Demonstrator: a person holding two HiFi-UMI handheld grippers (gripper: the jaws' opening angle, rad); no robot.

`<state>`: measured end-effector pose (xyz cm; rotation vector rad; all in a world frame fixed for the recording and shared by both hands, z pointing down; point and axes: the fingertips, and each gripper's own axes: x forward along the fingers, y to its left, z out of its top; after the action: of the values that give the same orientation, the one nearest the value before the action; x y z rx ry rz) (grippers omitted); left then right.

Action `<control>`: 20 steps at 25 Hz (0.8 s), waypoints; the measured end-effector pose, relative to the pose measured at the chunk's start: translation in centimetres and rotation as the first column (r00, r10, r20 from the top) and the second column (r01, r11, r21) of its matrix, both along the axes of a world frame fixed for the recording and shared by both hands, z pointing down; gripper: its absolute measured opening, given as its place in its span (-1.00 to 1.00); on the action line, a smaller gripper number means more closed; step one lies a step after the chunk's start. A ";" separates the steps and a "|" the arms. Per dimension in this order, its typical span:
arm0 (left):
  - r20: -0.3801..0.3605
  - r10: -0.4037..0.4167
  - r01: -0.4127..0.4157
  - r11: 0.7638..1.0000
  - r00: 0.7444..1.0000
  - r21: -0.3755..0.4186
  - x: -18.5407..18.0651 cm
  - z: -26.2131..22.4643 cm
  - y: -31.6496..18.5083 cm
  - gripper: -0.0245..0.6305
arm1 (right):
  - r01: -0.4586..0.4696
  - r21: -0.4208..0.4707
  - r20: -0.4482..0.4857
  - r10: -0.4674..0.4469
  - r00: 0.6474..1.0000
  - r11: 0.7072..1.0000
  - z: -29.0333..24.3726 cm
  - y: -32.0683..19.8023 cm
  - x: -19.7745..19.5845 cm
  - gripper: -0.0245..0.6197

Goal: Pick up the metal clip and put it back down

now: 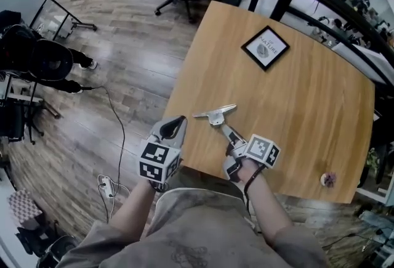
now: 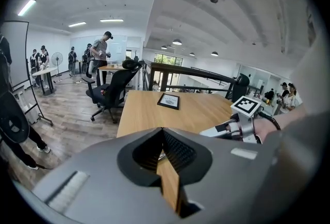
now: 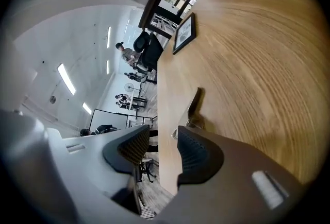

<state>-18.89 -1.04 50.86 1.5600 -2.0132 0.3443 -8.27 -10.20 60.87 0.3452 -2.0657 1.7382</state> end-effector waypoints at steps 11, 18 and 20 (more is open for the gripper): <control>-0.033 0.015 -0.016 0.999 0.999 -0.036 -0.7 4.7 0.4 -0.93 | -0.104 -0.186 -0.031 0.100 0.994 0.977 6.1 0.6 -1.7 -0.41; -0.045 0.020 -0.022 0.999 0.999 -0.038 -1.1 6.5 0.5 -0.93 | -0.167 -0.262 -0.024 0.167 0.986 0.951 8.3 0.7 -2.8 -0.51; -0.044 0.021 -0.022 0.999 0.999 -0.037 -1.2 6.9 0.6 -0.93 | -0.169 -0.262 -0.012 0.172 0.985 0.950 8.4 0.6 -3.2 -0.58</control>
<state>-20.09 -0.44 57.72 1.5543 -1.9468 0.3510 -11.44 -9.63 69.25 0.4433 -1.8265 2.0911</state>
